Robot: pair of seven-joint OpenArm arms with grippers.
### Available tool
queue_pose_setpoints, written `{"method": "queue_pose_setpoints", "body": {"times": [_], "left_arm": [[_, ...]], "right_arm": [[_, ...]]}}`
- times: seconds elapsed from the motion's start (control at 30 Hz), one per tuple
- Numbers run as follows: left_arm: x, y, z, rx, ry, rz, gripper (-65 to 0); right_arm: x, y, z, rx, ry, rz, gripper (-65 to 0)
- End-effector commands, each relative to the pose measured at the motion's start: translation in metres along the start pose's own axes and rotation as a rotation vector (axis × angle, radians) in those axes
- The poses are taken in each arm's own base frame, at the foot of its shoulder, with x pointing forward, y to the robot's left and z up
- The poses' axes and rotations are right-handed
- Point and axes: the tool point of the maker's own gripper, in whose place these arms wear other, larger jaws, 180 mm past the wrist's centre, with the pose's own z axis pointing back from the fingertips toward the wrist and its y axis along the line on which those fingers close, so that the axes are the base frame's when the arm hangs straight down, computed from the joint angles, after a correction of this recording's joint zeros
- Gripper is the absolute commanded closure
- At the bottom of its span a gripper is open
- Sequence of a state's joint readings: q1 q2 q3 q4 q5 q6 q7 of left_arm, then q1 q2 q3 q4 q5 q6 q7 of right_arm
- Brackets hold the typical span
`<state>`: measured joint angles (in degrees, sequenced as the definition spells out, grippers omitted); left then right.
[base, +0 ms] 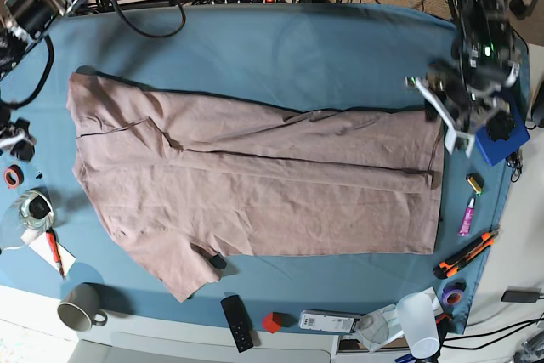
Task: Fold the T-shirt properly
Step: 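Release the left gripper and raise it off the shirt, then regrasp the folded shirt edge with the left gripper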
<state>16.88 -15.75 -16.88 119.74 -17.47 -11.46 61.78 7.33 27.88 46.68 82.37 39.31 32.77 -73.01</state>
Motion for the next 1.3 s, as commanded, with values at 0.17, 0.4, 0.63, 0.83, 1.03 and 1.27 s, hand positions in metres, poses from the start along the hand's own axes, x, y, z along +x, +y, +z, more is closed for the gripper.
{"method": "queue_pose_setpoints", "body": {"times": [0.17,0.4,0.63,0.83,1.03,1.27], "left_arm": [[-0.002,-0.021,0.040,-0.018,-0.056,-0.047,-24.5],[-0.033,-0.035,0.061,-0.045,-0.002,-0.062,-24.5],[-0.041,-0.042,0.062,-0.058,0.013,-0.033,-24.5],[-0.040,-0.050,0.061,-0.071,-0.001,0.017,-24.5],[-0.026,-0.052,0.062,-0.073,-0.083,0.034,-24.5],[-0.013,-0.051,0.062,-0.067,-0.148,0.034,-24.5]], "right_arm": [[-0.003,-0.009,0.009,-0.021,-0.011,0.021,-12.6],[-0.034,-0.016,0.012,-0.034,0.071,0.028,-25.6],[-0.060,-0.013,0.000,-0.009,0.104,-0.042,-25.6],[-0.110,-0.002,-0.022,0.078,0.190,-0.136,-25.5],[-0.116,0.014,-0.025,0.176,0.194,-0.180,-25.5],[-0.122,0.023,-0.025,0.210,0.210,-0.199,-25.5]]}}
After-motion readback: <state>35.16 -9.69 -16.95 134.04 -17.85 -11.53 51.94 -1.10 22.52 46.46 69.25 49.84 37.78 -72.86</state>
